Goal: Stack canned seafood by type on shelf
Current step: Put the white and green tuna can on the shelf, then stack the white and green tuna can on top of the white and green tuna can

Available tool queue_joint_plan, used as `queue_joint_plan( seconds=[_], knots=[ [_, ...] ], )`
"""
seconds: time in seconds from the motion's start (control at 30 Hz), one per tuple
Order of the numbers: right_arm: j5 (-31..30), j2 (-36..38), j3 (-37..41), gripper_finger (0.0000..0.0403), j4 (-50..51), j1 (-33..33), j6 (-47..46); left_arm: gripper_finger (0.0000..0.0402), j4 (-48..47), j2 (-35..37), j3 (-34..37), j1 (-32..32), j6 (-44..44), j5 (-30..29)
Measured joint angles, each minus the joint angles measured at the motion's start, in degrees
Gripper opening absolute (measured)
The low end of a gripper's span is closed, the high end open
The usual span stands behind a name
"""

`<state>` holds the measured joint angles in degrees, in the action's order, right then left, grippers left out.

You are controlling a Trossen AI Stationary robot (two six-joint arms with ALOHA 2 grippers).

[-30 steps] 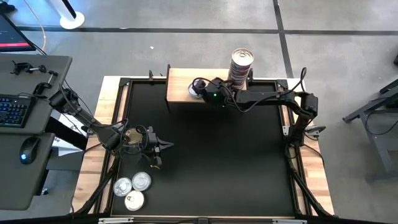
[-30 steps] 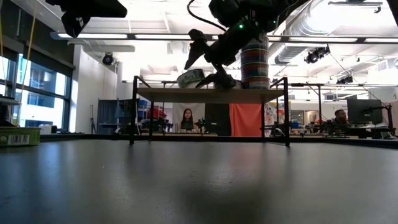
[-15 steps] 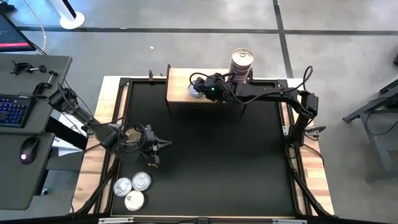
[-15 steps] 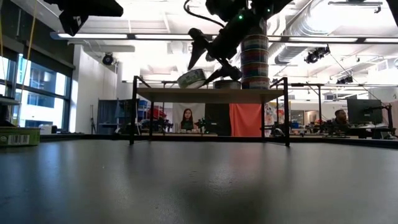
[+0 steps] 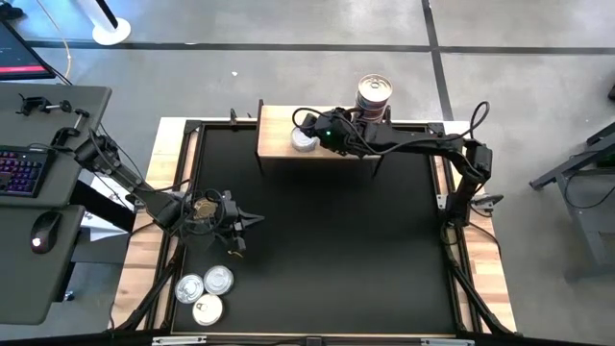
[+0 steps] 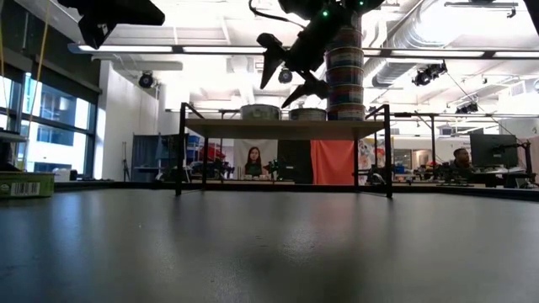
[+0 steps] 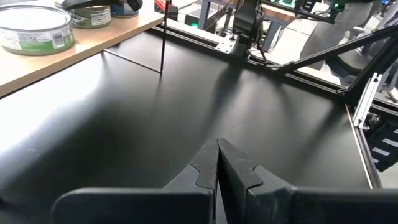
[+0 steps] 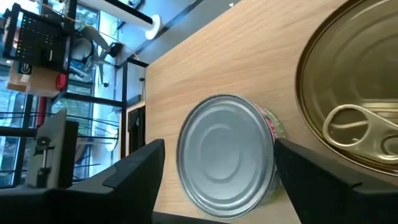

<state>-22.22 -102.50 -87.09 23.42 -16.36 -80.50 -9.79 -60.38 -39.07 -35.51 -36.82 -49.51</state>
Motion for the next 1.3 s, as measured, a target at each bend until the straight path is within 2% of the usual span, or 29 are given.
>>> queue_joint_plan(
  seconds=[0.17, 0.3, 0.5, 0.6, 0.7, 0.77, 0.87, 0.97, 1.07, 1.13, 1.17, 1.3],
  knots=[
    [0.33, 0.02, 0.0, 0.0291, -0.16, 0.69, 0.12, 0.0, -0.56, 0.02, 0.0, 0.0, -0.02, -0.05],
    [0.63, 0.57, 0.0, 0.0291, -0.55, 3.21, 6.12, 0.0, -0.7, 0.03, 0.0, -0.53, -0.13, -0.05],
    [1.08, 3.39, 0.0, 0.0291, 1.26, 11.87, 23.64, 0.0, -0.97, 1.8, 0.02, -3.32, -0.09, 0.01],
    [1.61, 4.53, -0.07, 0.0291, 7.18, 16.78, 23.48, 0.0, -1.02, 2.48, 0.02, -3.81, 0.01, 2.02],
    [3.22, 4.46, 0.23, 0.0291, 15.31, 21.61, 20.16, 0.0, -1.13, 2.34, 0.02, -3.6, 1.65, 8.51],
    [5.06, 4.44, 1.22, 0.0291, 18.45, 24.87, 17.44, 0.0, -2.19, 1.55, -0.02, -2.89, 3.03, 15.87],
    [11.42, 4.38, 3.1, 0.0281, 22.61, 29.06, 15.9, 0.0, -8.33, 0.15, -0.79, -2.19, 1.33, 28.68],
    [14.37, 4.37, 5.42, 0.0227, 31.22, 33.03, 14.59, 0.0, -18.9, -1.75, -4.64, -3.28, -0.94, 35.47],
    [17.05, 4.37, 9.99, 0.0124, 41.43, 37.37, 13.18, 0.0, -28.82, -3.99, -7.99, -5.62, -6.14, 36.72],
    [19.71, 5.05, 14.38, 0.0044, 41.82, 40.38, 10.82, 0.0, -31.77, -5.04, -8.39, -7.14, -13.11, 38.84],
    [21.07, 5.82, 16.94, 0.0023, 39.89, 41.8, 9.62, 0.0, -32.14, -5.89, -8.39, -7.91, -16.6, 40.55],
    [24.42, 8.65, 26.99, 0.0022, 27.23, 47.01, 1.03, 0.0, -32.92, -10.68, -8.39, -11.54, -28.6, 45.06]
  ],
)
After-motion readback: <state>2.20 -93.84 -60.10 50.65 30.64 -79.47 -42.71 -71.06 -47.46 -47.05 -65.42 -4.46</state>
